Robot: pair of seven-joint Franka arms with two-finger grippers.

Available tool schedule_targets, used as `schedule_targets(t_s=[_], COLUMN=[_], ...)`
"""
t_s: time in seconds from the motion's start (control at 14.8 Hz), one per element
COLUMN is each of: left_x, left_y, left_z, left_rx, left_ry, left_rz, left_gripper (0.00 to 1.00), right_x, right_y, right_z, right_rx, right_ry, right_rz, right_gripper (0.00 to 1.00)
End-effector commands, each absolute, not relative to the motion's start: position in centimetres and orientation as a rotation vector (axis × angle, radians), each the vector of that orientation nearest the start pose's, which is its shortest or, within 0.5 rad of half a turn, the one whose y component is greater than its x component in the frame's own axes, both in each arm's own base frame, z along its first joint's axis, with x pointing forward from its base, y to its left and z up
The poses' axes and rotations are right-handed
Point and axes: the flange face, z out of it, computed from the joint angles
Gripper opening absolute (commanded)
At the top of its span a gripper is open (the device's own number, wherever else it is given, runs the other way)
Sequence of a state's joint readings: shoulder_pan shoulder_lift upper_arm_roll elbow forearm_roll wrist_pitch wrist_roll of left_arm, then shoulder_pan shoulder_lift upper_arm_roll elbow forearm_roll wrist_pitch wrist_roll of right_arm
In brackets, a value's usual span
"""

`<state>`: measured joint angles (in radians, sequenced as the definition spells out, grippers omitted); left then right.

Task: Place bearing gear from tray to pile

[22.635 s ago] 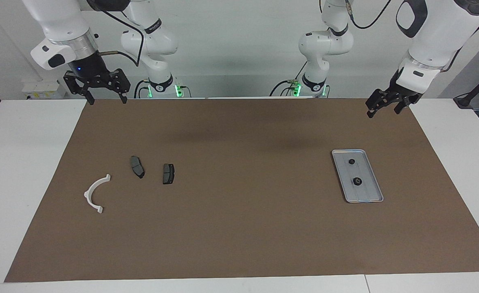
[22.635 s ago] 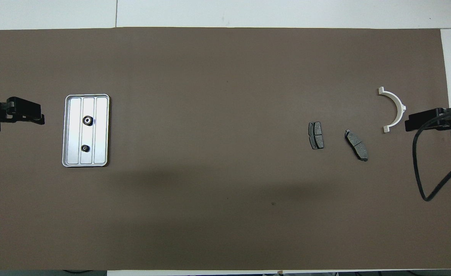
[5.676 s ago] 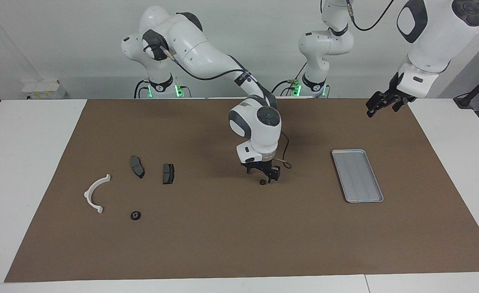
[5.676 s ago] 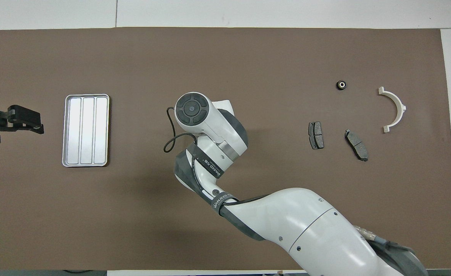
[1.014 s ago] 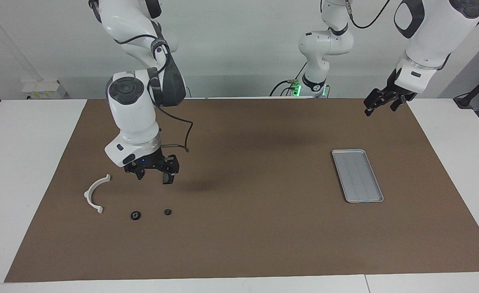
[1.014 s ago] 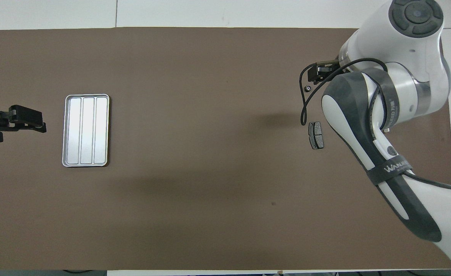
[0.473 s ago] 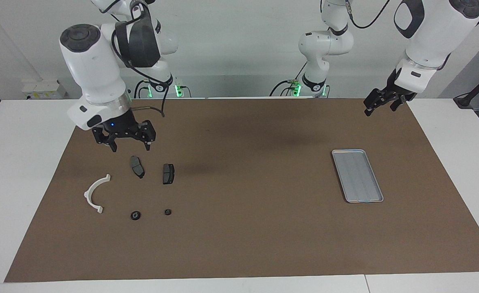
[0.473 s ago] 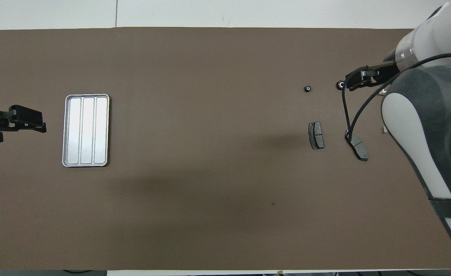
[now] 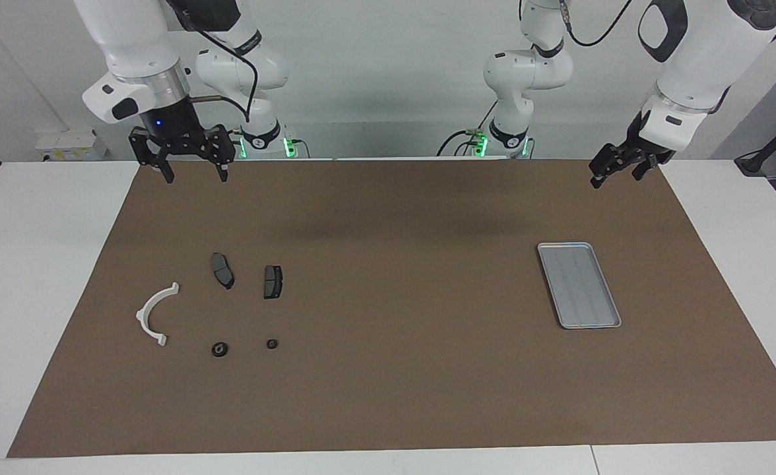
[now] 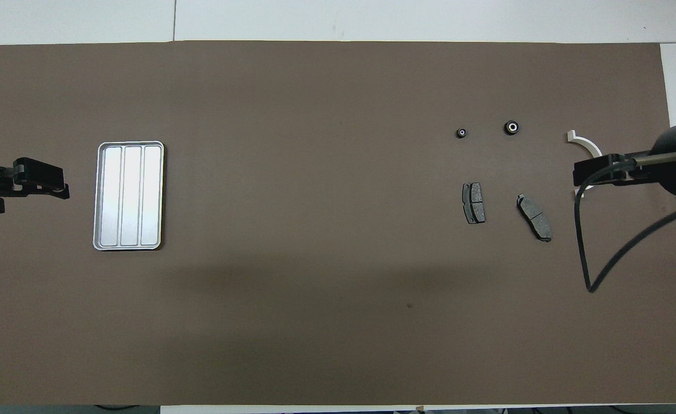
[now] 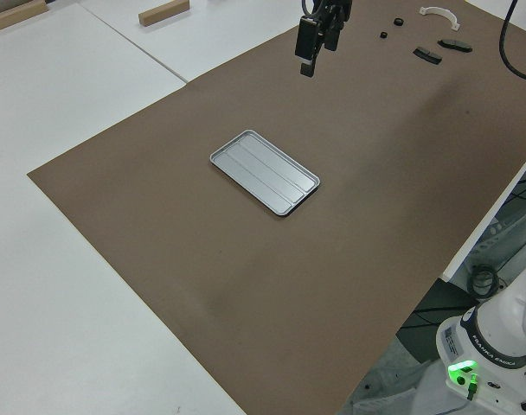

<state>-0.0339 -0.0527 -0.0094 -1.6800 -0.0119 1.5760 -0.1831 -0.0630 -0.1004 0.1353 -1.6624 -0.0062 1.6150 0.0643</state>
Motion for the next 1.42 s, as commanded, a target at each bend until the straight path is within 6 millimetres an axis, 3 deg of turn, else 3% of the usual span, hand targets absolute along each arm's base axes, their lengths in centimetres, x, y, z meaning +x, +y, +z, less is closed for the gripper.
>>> schedule_targets(t_s=[0.0,0.47,1.35], left_x=[52.9,52.9,52.9], left_y=[-2.4,-2.4,-2.4], left_z=[60.5,60.6,60.5], left_rx=[-3.147,-3.149,-3.149], left_ry=[-0.223,-0.226,-0.226], left_rz=[0.088,0.083,0.088], left_gripper=[1.0,1.0,1.0], right_x=[50.7,50.1,50.1], right_y=[3.3,1.9,2.0], right_z=[63.7,63.5,63.8], right_rx=[-3.136,-3.138,-3.138], right_ry=[-0.024,0.016,0.018], right_rz=[-0.024,0.072,0.063], right_gripper=[1.0,1.0,1.0])
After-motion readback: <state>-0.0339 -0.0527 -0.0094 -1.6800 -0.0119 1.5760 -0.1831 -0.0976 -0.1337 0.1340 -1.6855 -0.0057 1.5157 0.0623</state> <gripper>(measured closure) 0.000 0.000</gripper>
